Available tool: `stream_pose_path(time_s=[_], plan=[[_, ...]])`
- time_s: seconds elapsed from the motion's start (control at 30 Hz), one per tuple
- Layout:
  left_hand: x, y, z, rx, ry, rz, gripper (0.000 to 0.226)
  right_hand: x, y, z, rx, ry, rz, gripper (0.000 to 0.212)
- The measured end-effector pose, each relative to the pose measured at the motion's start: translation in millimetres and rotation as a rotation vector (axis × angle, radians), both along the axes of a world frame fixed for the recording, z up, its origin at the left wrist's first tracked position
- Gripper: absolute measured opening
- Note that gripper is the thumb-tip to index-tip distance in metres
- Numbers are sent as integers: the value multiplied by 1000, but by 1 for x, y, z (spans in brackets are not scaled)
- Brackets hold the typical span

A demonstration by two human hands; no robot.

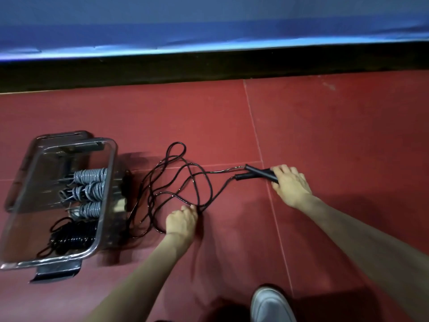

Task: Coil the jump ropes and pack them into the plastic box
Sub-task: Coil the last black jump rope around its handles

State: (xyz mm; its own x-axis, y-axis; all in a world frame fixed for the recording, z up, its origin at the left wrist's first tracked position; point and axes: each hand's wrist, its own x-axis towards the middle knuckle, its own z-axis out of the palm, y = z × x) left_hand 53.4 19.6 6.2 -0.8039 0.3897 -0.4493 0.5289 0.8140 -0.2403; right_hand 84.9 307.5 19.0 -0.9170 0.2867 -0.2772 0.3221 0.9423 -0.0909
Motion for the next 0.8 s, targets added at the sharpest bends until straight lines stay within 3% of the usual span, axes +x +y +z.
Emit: stream_pose_path(time_s=[0.13, 0.33, 0.57, 0.7, 0.8], plan=[[-7, -18, -1, -50, 19, 25, 39, 4, -1, -5, 1, -49, 74, 61], [-16, -24, -2, -105, 11, 62, 38, -1, -13, -4, 83, -31, 118, 43], [-16, -28, -5, 5, -3, 180, 39, 9, -27, -12, 239, -124, 261, 38], [-17, -27, -2, 90, 31, 221, 38, 10, -25, -7, 126, -136, 247, 41], [-21, -21, 5, 228, 69, 227, 34, 10, -25, 8, -120, -74, 141, 32]])
